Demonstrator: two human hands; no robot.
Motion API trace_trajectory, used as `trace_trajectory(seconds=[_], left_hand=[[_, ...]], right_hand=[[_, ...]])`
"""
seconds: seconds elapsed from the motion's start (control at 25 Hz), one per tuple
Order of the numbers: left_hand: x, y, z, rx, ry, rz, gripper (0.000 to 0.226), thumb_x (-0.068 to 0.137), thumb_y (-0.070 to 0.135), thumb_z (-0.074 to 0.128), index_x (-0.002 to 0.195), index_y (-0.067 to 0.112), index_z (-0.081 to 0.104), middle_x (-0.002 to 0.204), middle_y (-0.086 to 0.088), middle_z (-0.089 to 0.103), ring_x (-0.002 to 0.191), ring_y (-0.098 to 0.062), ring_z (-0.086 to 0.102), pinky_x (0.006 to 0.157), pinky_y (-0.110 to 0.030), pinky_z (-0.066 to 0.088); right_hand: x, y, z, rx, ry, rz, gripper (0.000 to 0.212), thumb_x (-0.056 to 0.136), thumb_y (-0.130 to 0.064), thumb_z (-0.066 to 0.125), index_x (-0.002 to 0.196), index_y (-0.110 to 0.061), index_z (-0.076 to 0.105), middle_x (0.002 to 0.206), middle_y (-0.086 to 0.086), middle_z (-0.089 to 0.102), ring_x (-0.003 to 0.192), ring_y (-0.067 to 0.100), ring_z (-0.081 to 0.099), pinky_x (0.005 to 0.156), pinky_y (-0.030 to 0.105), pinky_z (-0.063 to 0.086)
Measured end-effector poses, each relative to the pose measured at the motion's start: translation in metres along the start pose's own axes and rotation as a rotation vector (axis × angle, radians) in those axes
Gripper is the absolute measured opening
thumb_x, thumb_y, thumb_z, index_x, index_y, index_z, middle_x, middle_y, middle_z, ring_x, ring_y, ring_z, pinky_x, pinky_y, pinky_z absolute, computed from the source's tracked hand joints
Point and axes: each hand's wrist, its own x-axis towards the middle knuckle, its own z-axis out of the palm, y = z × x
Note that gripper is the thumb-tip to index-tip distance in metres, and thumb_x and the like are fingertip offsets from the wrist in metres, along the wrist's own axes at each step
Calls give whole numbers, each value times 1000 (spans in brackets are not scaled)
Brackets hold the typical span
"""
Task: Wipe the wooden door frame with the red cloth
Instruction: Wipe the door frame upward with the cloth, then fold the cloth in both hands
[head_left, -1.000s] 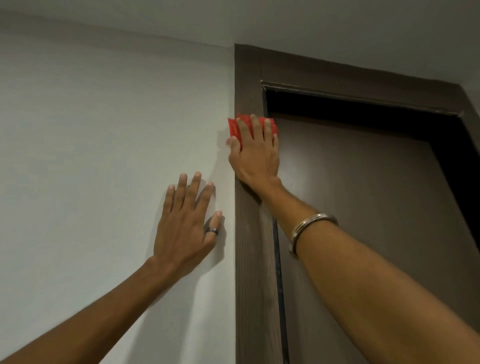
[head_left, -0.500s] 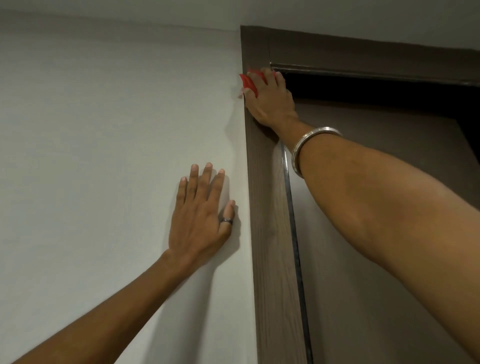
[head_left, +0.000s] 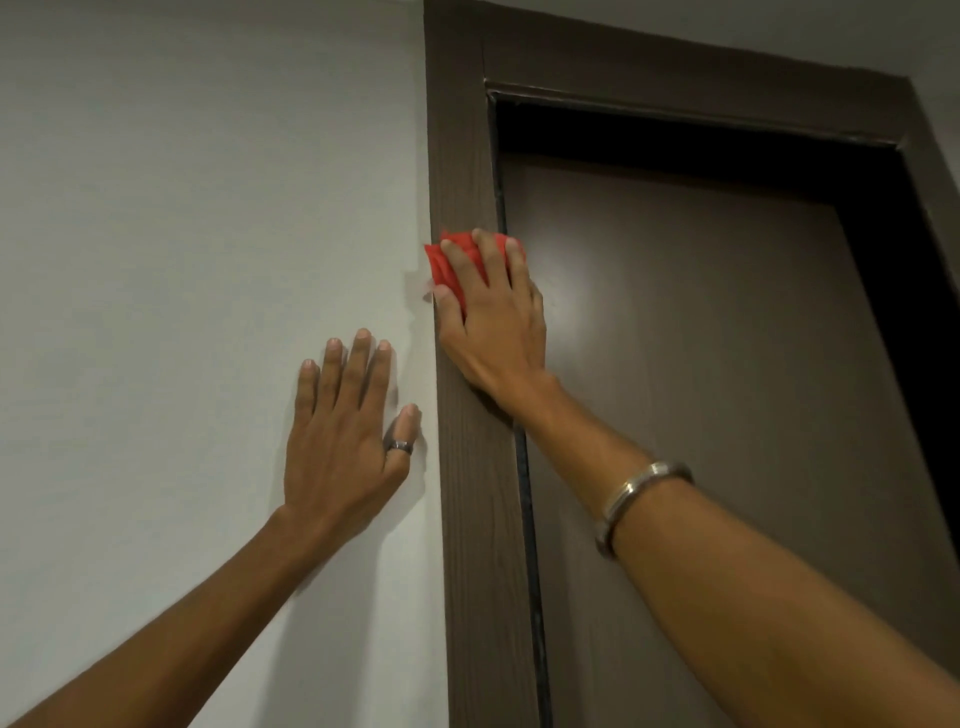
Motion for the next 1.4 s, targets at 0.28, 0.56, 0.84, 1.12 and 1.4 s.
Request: trace_trajectory(seconds=[0.28, 0.56, 0.84, 1.12, 1.4], left_hand=[[-79, 16, 0, 31, -27, 18, 75, 101, 47, 34, 163, 9, 17, 173, -13, 10, 161, -32, 6, 129, -57, 15], [-186, 19, -27, 9, -246, 52, 75, 102, 46, 35, 163, 7, 15, 173, -15, 9, 160, -34, 8, 129, -56, 13], [-251, 40, -29, 13, -396, -17, 76, 103, 41, 42, 163, 4, 15, 172, -18, 11, 160, -33, 7, 130, -47, 3], [-359, 115, -111, -528, -583, -502, 71, 104, 43, 36, 164, 11, 16, 174, -6, 10, 161, -19, 3, 132, -34, 5], [-476, 128, -209, -1129, -833, -2013, 48, 107, 45, 35, 131, 17, 65, 117, -5, 78, 111, -23, 71, 95, -45, 58]], right_hand=[[-133, -11, -2, 1, -50, 93, 62, 101, -50, 46, 159, -33, 31, 171, -1, 24, 159, 31, 12, 125, 55, 17], [-252, -33, -22, 45, -229, 189, 62, 101, -49, 37, 160, -30, 29, 171, 1, 22, 160, 34, 10, 127, 57, 17], [-382, -33, -45, 40, -446, 225, 70, 98, -16, 55, 160, -31, 27, 172, -5, 17, 160, 33, 5, 125, 57, 26], [-489, -69, -124, 733, -659, 1109, 59, 98, -8, 61, 149, -33, 47, 164, 0, 38, 147, 30, 42, 116, 52, 46], [-567, -183, -149, 1374, -260, 2198, 33, 100, -20, 46, 109, -5, 73, 101, 15, 78, 98, 30, 71, 103, 46, 51]])
